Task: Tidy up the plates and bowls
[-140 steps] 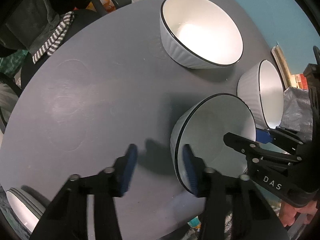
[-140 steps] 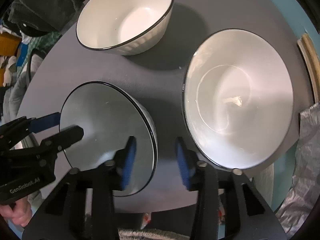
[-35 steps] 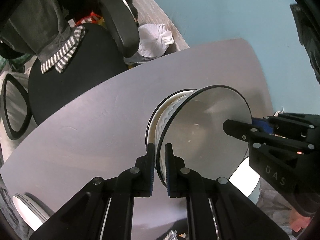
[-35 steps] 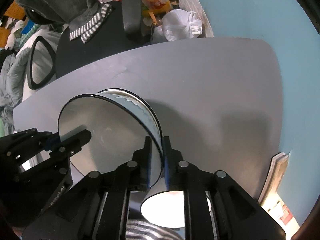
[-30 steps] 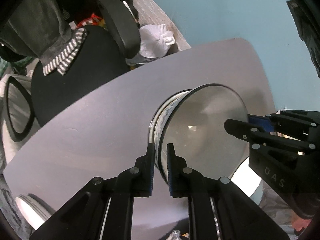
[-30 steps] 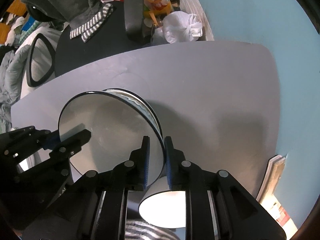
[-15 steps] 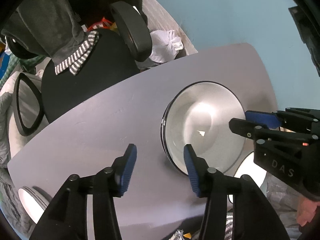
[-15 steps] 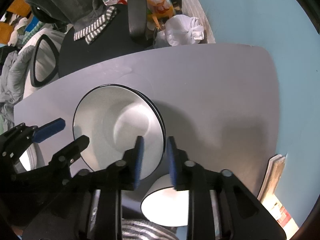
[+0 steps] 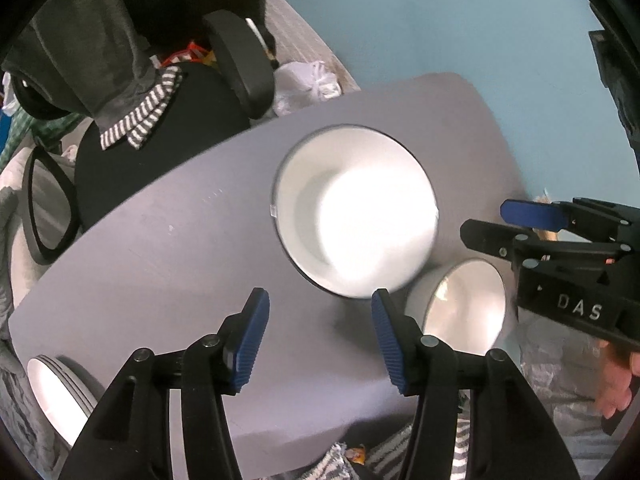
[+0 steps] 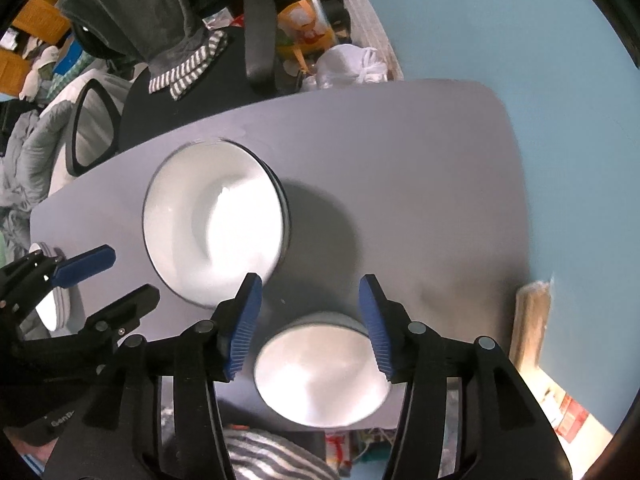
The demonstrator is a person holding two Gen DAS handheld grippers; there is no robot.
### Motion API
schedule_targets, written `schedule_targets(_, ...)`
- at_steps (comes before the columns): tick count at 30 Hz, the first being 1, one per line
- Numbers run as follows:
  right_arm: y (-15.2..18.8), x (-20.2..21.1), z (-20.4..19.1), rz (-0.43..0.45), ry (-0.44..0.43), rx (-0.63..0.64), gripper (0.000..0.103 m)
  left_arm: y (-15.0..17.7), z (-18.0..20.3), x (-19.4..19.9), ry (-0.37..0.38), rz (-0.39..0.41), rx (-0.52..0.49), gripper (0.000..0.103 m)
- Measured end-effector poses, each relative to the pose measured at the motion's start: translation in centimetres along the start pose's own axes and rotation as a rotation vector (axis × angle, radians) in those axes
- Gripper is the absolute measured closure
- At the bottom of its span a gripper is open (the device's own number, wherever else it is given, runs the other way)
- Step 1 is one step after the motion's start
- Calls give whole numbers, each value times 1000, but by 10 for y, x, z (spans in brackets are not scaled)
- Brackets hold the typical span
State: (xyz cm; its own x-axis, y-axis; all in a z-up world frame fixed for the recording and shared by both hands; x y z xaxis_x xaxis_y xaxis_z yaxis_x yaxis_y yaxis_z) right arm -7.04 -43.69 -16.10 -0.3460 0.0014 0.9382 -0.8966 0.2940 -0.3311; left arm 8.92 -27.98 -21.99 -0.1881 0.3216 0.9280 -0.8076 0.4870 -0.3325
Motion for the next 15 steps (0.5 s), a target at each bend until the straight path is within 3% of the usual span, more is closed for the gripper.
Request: schedule_targets(15, 58, 11, 56, 5, 42, -139, 52, 37, 58, -18, 71, -70, -106, 49)
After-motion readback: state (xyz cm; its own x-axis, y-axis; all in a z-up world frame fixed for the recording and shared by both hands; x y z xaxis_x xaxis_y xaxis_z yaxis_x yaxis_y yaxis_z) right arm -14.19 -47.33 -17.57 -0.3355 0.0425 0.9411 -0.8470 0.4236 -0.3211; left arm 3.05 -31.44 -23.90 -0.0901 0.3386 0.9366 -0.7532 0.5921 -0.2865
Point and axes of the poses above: each gripper's, at about its wrist camera, not at the fingertips, and x roughly against the way its jaws point, z to its right, y to its underside, the point moved 4 cm from there along -x, roughly the way its jaws point, and after that the axes turned 15 degrees about z, right-handed, at the moved point
